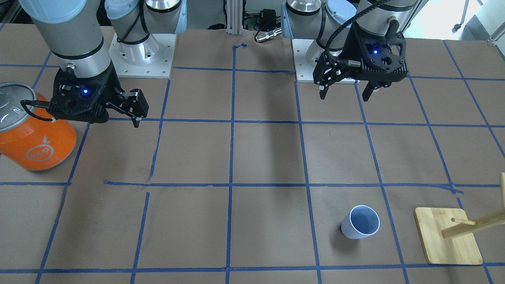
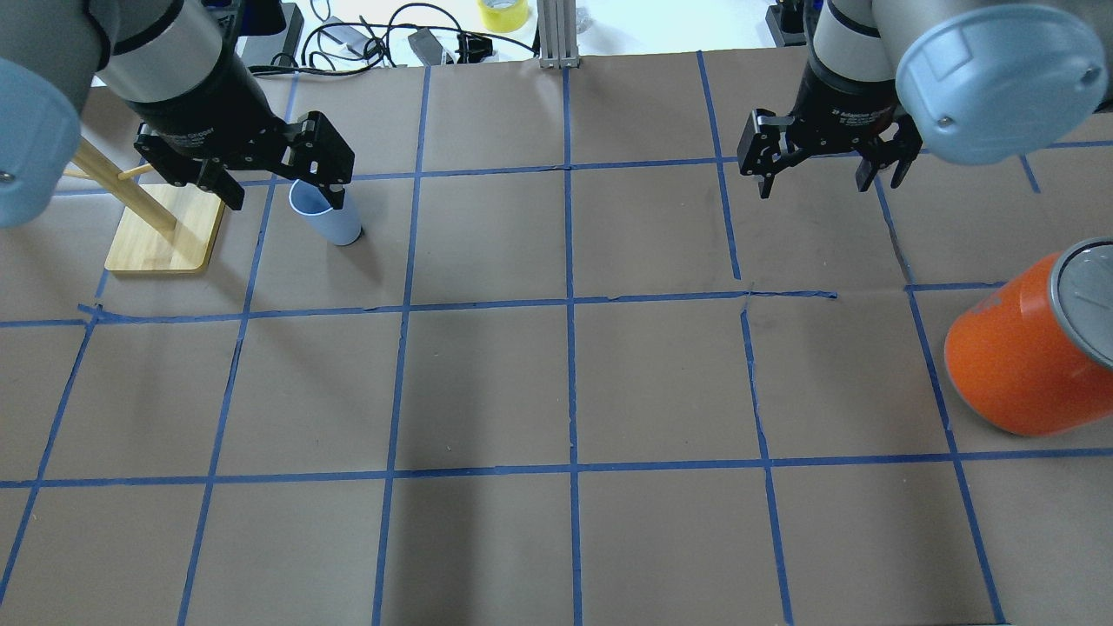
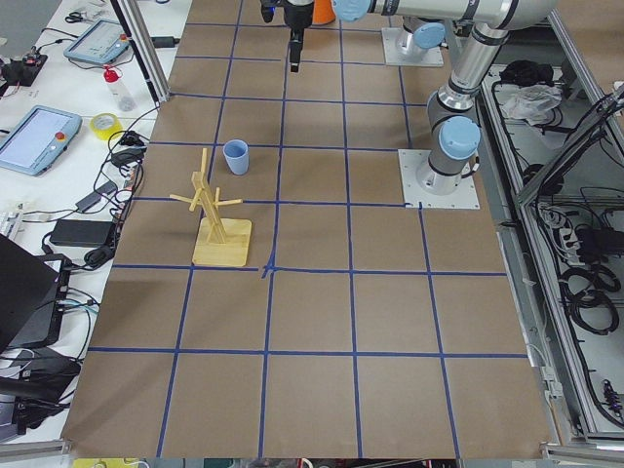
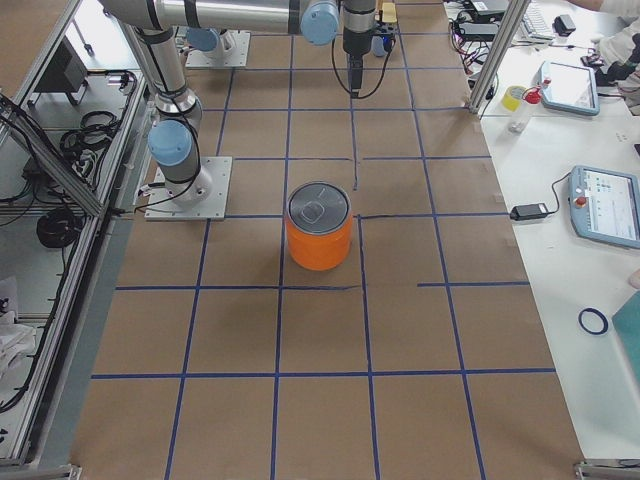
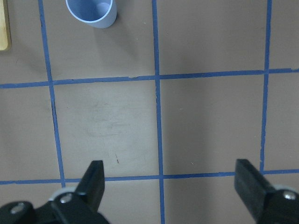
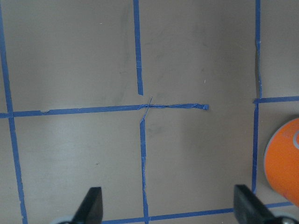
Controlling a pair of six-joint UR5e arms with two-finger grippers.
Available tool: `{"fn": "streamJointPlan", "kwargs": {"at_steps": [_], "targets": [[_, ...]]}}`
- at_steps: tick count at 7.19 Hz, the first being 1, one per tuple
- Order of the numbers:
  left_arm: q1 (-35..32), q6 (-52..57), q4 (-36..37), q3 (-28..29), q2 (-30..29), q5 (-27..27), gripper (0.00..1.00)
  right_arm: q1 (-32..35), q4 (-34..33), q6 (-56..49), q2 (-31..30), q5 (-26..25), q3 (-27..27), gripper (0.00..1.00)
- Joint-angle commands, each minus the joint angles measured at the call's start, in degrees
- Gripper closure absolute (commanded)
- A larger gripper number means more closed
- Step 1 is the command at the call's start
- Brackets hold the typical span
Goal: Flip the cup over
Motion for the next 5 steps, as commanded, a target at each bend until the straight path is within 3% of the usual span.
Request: {"fn": "streamJointPlan", "kwargs": {"at_steps": [1,5], "targets": [[0.0,0.0,-0.1,0.0,0.2,0.0,0.0,0.0,0.0,0.1,0.0,0.0,0.0,0.0],[0.1,0.0,-0.1,0.4,0.2,0.0,0.0,0.0,0.0,0.1,0.0,0.0,0.0,0.0]]}}
